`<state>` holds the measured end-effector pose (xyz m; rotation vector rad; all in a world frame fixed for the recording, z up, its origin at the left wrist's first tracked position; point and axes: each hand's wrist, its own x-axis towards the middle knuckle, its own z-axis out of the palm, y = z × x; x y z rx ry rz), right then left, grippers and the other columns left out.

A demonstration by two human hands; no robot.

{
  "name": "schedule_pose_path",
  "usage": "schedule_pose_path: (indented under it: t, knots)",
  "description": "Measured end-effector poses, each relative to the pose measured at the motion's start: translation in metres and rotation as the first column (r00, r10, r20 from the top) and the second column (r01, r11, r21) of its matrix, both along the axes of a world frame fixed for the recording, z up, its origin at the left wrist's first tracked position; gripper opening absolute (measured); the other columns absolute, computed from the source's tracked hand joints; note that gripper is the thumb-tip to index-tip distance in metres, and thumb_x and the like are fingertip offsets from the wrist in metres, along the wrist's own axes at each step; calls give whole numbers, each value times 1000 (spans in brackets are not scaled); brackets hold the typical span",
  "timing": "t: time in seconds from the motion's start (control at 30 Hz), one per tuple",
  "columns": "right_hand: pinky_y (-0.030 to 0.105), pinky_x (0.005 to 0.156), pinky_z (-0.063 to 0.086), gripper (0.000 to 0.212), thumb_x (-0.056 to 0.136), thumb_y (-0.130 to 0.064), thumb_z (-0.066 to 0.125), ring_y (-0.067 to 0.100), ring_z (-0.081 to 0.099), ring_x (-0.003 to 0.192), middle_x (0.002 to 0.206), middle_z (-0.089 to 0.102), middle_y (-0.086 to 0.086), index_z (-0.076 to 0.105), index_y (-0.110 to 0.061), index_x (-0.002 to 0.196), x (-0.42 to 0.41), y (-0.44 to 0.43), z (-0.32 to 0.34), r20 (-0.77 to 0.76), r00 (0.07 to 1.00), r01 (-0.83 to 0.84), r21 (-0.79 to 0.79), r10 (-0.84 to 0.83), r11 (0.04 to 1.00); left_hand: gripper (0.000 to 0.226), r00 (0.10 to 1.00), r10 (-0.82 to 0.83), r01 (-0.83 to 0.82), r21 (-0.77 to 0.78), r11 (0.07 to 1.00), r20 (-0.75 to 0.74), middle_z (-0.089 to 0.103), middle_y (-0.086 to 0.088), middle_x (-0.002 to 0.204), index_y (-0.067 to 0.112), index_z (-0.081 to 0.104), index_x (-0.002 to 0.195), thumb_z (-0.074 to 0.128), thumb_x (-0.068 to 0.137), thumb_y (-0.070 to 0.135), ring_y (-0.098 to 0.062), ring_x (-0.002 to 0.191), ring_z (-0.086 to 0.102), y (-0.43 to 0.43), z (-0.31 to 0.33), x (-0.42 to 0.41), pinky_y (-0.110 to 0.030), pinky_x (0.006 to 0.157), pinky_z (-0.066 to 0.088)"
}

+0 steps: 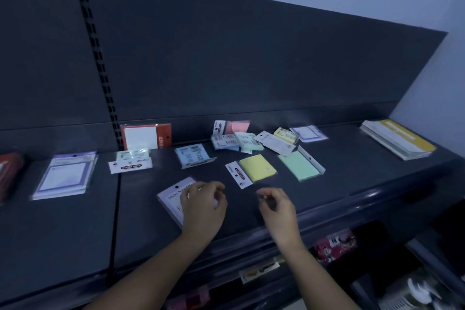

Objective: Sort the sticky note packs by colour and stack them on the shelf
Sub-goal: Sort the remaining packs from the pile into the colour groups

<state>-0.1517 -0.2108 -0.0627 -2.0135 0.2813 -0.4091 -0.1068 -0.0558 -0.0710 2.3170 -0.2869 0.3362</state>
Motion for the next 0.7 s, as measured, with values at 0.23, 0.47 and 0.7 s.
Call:
schedule_pose_path:
  t: [0.23, 0.47, 0.7]
  knots:
    - [24, 92, 40, 25, 85, 5, 53, 18, 53, 105, 96, 57, -5, 66, -15, 92, 22, -24, -4, -41, 997, 70, -50, -72, 996, 21, 1000, 5, -5, 21, 1000, 0, 61, 10, 107, 24, 60, 111, 52, 92, 23, -10, 116, 40, -15, 1, 24, -30, 102, 17]
    - [34, 99, 41, 20, 84, 2, 57, 22, 53, 109, 102, 62, 1, 66, -14, 90, 45, -43, -6, -92, 980, 168, -100, -177, 981, 22, 998, -46, 48, 39, 998, -50, 60, 8, 105, 24, 59, 112, 52, 91, 25, -14, 118, 39, -29, 2, 71, -31, 101, 16]
    - [40, 102, 39, 19, 85, -2, 57, 25, 50, 113, 108, 60, 3, 65, -11, 99, 63, -60, -7, -98, 954, 266, -164, -284, 950, 22, 997, -38, 42, 72, 997, -68, 62, 8, 96, 23, 60, 110, 56, 88, 24, -16, 111, 41, -44, 2, 111, -31, 91, 20]
